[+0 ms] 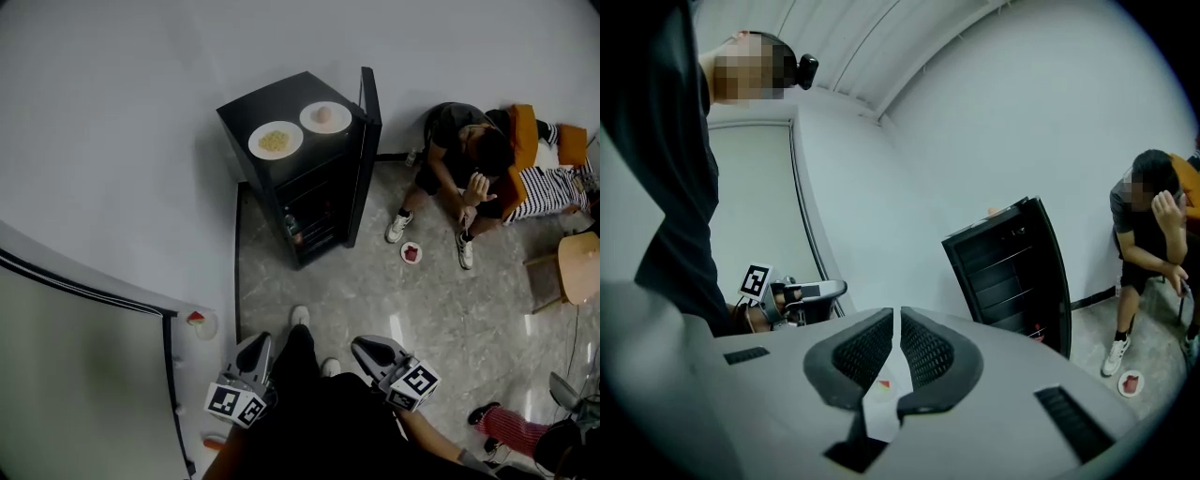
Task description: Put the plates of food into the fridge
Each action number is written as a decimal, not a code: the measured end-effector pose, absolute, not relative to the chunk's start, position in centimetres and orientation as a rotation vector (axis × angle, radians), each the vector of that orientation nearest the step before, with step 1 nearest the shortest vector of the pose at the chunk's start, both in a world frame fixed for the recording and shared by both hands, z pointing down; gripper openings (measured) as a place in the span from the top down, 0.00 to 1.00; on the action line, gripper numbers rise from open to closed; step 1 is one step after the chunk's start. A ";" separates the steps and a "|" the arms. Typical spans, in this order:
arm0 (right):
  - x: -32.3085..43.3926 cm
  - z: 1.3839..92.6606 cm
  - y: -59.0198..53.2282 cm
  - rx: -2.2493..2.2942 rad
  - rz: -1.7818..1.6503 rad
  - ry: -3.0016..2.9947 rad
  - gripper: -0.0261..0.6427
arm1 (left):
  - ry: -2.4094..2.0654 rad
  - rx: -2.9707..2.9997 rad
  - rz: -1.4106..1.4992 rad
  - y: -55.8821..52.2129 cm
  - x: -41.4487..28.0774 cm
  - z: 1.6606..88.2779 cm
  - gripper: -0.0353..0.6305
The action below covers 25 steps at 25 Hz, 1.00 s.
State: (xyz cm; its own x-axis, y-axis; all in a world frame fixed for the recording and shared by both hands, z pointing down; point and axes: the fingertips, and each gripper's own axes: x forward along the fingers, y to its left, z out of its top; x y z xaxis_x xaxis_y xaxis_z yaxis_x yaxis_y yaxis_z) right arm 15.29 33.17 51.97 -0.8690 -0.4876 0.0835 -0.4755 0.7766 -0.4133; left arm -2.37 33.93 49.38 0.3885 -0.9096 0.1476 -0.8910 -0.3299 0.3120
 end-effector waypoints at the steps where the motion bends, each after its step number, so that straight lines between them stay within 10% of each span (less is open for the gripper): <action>1: 15.3 52.1 32.9 -0.793 -0.676 2.918 0.90 | -1.566 2.310 -0.080 33.6 -2.4 49.5 0.90; 25: 6.4 52.0 20.1 -0.726 -0.687 2.992 0.90 | -1.516 2.286 -0.117 19.2 -9.0 50.8 0.90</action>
